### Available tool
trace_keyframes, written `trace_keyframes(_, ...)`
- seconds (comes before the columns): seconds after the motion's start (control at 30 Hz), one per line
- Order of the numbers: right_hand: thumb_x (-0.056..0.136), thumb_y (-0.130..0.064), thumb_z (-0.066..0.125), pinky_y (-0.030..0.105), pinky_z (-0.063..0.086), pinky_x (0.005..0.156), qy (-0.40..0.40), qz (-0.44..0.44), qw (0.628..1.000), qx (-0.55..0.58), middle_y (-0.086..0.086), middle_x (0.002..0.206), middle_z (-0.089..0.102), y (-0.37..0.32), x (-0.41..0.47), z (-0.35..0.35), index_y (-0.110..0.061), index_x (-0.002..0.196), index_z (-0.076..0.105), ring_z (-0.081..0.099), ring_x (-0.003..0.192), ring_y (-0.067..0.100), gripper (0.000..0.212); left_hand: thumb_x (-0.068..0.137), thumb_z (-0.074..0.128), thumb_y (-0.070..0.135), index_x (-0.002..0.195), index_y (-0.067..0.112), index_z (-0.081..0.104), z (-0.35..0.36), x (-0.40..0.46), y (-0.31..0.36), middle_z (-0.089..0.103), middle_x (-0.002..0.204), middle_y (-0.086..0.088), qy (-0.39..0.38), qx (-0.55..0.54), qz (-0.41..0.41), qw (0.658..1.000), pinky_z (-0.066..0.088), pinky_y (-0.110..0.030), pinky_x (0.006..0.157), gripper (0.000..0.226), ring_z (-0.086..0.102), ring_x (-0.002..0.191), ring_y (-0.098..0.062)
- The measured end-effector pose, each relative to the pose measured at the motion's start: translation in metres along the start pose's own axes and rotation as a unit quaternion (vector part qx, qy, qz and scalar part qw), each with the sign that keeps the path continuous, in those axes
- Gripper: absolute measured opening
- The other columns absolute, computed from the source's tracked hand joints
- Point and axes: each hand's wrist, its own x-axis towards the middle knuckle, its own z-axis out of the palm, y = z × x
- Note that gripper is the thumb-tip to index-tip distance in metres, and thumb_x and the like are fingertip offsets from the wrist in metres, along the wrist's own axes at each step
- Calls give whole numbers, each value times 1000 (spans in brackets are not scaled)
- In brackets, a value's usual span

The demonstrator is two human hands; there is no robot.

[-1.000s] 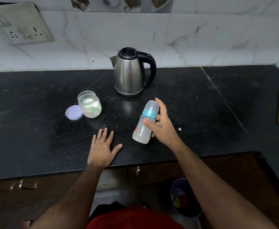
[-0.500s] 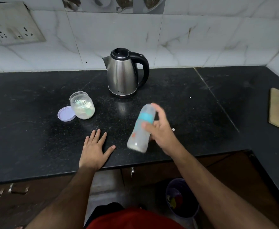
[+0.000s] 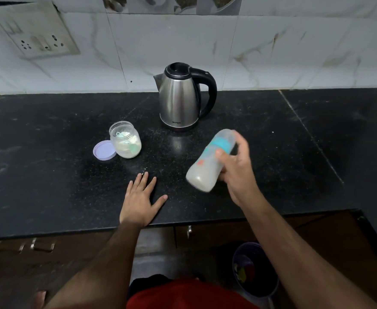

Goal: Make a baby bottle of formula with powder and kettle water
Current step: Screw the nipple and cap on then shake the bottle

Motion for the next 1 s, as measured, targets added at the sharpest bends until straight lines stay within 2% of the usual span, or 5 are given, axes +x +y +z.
trace_keyframes(0.27,85,-15,66,33,59,75,-81,27,996,-39,-12,106,71,7,-15,3,-36,141,34,71,97,18,68,86,25,78,153,25,33,0,0,0,18,165,-1,3,-1,0,1000,0,-37,125,85,3,154,-15)
trace_keyframes(0.43,87,-21,64,34,59,72,31,-19,999,23,-13,101,72,-2,-4,0,-28,150,22,72,94,14,75,87,27,77,153,25,34,1,-1,0,19,165,-2,10,-6,0,1000,2,-38,125,84,4,154,-15)
trace_keyframes(0.6,86,-12,67,32,58,78,-116,-2,991,-59,-8,114,69,5,-21,2,-36,143,31,70,99,17,72,87,26,78,153,26,33,0,-1,0,17,165,-1,5,-6,-3,1000,1,-38,125,85,2,154,-14)
trace_keyframes(0.77,89,-21,65,33,59,72,20,-45,999,3,-11,104,72,-7,-8,-4,-34,145,24,72,95,17,71,88,29,76,153,25,34,-1,-2,2,18,165,-1,10,-11,-3,1000,2,-38,125,83,3,154,-14)
trace_keyframes(1.0,85,-16,68,33,59,75,-62,-12,997,-36,2,115,67,-8,-14,-3,-32,146,29,71,97,18,74,88,30,76,153,25,34,-2,-2,2,19,165,-1,9,-13,-2,1000,3,-39,125,83,4,154,-15)
